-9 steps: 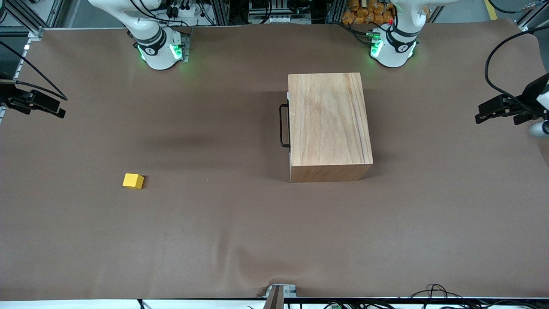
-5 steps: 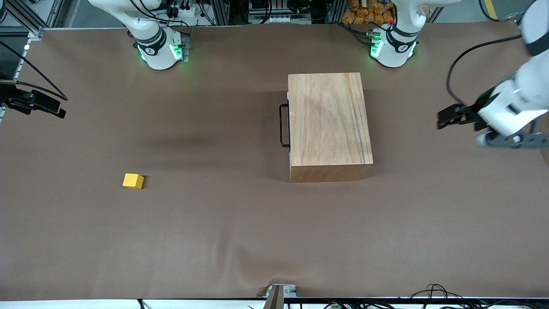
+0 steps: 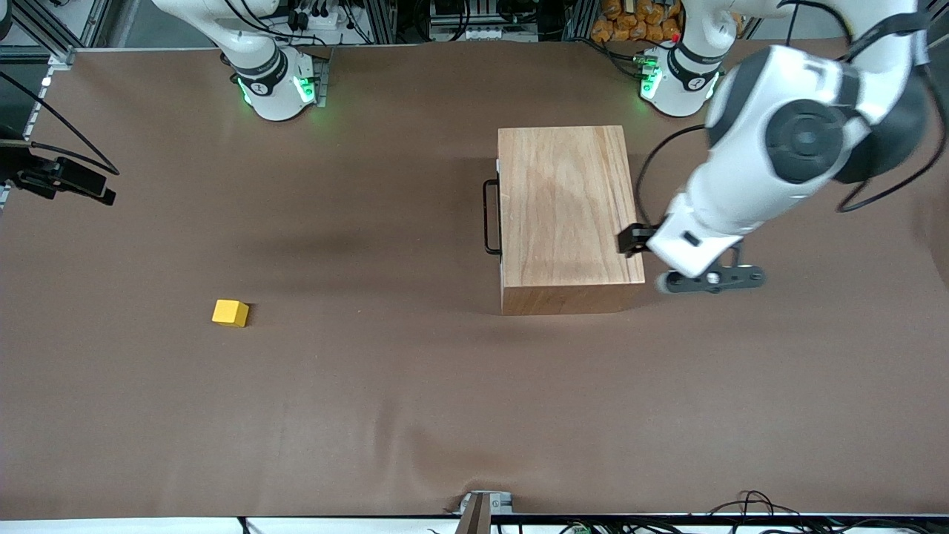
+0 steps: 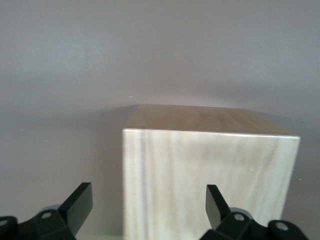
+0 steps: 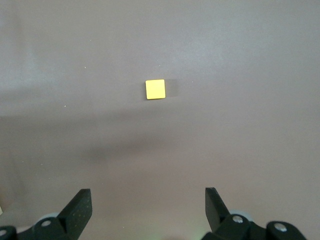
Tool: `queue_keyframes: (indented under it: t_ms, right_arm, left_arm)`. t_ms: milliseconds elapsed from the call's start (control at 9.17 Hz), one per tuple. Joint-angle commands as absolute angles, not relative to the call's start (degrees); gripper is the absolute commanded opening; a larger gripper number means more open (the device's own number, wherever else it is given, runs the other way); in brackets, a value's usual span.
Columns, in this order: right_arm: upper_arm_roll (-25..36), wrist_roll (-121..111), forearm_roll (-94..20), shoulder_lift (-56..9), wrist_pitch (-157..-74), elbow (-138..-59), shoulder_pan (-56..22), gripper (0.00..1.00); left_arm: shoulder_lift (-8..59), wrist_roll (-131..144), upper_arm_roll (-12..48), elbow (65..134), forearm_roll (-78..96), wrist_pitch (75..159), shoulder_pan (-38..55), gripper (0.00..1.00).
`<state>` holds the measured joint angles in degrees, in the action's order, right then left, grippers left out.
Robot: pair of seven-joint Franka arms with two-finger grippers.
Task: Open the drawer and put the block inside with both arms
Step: 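Move the left gripper over the box toward the black drawer handle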
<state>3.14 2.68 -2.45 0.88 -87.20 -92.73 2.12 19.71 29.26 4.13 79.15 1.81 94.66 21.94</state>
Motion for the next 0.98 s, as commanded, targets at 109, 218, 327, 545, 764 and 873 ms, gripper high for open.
queue_keyframes:
  t_ms: [109,218,327,545,764,873]
  right_arm:
    - [2.64,2.20,-2.46,0.26,-86.57,-91.76,2.72,1.00]
    - [2.64,2.11,-2.46,0.26,-86.66,-91.84,2.72,1.00]
    - [2.64,2.11,-2.46,0.26,-86.75,-91.85,2.55,1.00]
    - [2.64,2.11,-2.46,-0.09,-86.92,-91.93,2.55,1.00]
    - [2.64,2.11,-2.46,-0.35,-87.01,-91.93,2.55,1.00]
    - [2.64,2.11,-2.46,-0.44,-87.10,-91.93,2.46,1.00]
  left_arm:
    - [21.79,37.93,3.52,77.08,2.37,96.41,29.41,1.00]
    - [22.41,42.23,3.52,77.08,2.37,98.33,31.88,1.00]
    - [23.54,46.45,3.34,76.30,2.29,99.57,34.69,1.00]
    - [27.14,53.06,3.08,72.79,2.20,100.63,39.44,1.00]
    - [29.35,57.63,2.90,72.25,2.20,104.31,43.40,1.00]
    - [30.57,60.18,2.90,72.25,2.20,105.46,45.07,1.00]
